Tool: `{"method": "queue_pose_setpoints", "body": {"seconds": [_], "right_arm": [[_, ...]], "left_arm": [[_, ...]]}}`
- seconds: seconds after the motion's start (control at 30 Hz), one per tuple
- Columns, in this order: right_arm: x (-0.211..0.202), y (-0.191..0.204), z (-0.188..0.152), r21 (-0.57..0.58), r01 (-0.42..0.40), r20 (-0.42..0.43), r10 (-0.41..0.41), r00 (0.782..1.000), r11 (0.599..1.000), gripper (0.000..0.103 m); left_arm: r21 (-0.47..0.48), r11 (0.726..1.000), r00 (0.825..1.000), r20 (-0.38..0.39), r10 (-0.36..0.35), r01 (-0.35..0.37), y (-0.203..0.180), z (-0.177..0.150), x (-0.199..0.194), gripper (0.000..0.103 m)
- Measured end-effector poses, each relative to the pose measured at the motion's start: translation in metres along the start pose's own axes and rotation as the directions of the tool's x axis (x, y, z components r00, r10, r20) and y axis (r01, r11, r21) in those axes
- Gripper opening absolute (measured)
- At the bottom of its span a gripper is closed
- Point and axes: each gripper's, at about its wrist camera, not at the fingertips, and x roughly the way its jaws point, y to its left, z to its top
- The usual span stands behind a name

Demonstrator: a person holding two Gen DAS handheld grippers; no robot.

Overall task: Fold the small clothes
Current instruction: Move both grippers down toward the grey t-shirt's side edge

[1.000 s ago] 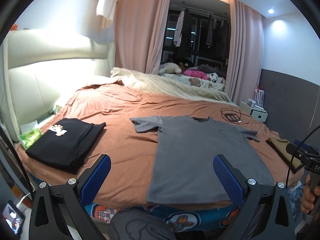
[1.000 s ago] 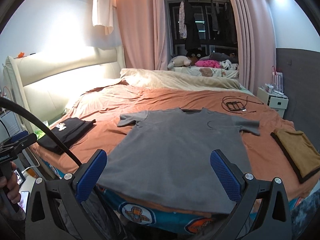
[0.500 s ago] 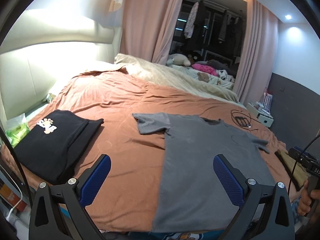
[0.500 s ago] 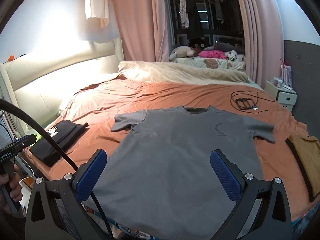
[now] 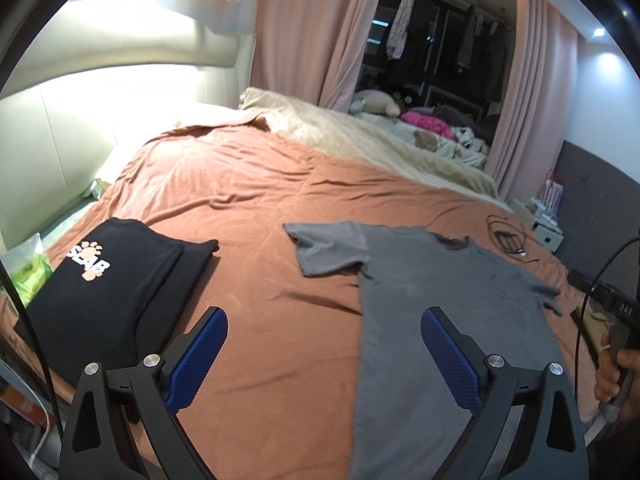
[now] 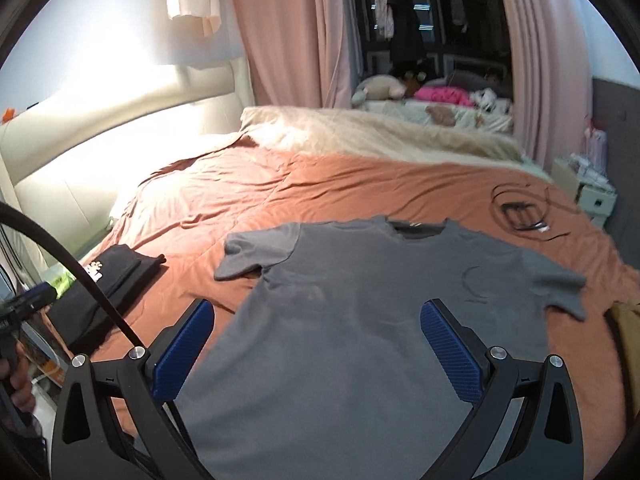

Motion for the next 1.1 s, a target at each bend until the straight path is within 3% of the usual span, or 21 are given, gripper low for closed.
{"method": "queue_pose_setpoints", "body": {"seconds": [0.1, 0.27, 0.33, 0.4, 0.7, 0.9, 1.1], "right_arm": [[0.027, -0.01, 0.008, 0.016, -0.004, -0.03, 0.004, 1.0, 1.0, 0.103], [0.08, -0.03, 0.02, 0.084, -0.042, -0.126, 0.053, 0.991, 0.996, 0.084], [0.099, -0.034, 0.028, 0.091, -0.045, -0.161, 0.059, 0.985, 0.995, 0.071], [0.117, -0.04, 0.035, 0.093, -0.043, -0.185, 0.06, 0.981, 0.995, 0.069], [0.182, -0.056, 0.066, 0.145, -0.069, -0.233, 0.102, 0.967, 0.987, 0.059], [0.232, -0.052, 0.077, 0.148, -0.094, -0.267, 0.132, 0.955, 0.984, 0.036], [0.282, -0.048, 0.085, 0.17, -0.112, -0.299, 0.159, 0.941, 0.979, 0.031]], "left_arm": [[-0.01, 1.0, 0.999, -0.041, -0.006, 0.005, 0.006, 0.008, 0.028, 0.087], [-0.031, 0.999, 0.996, -0.086, -0.01, 0.008, 0.013, 0.02, 0.074, 0.082], [-0.042, 0.999, 0.993, -0.115, -0.021, 0.016, 0.016, 0.027, 0.096, 0.076], [-0.032, 0.999, 0.992, -0.123, -0.023, 0.019, 0.016, 0.033, 0.114, 0.073], [-0.007, 0.998, 0.982, -0.177, -0.061, 0.061, 0.015, 0.058, 0.195, 0.068], [-0.021, 0.997, 0.974, -0.213, -0.08, 0.077, 0.022, 0.071, 0.247, 0.064], [-0.05, 0.996, 0.963, -0.256, -0.089, 0.079, 0.033, 0.08, 0.298, 0.061]]}}
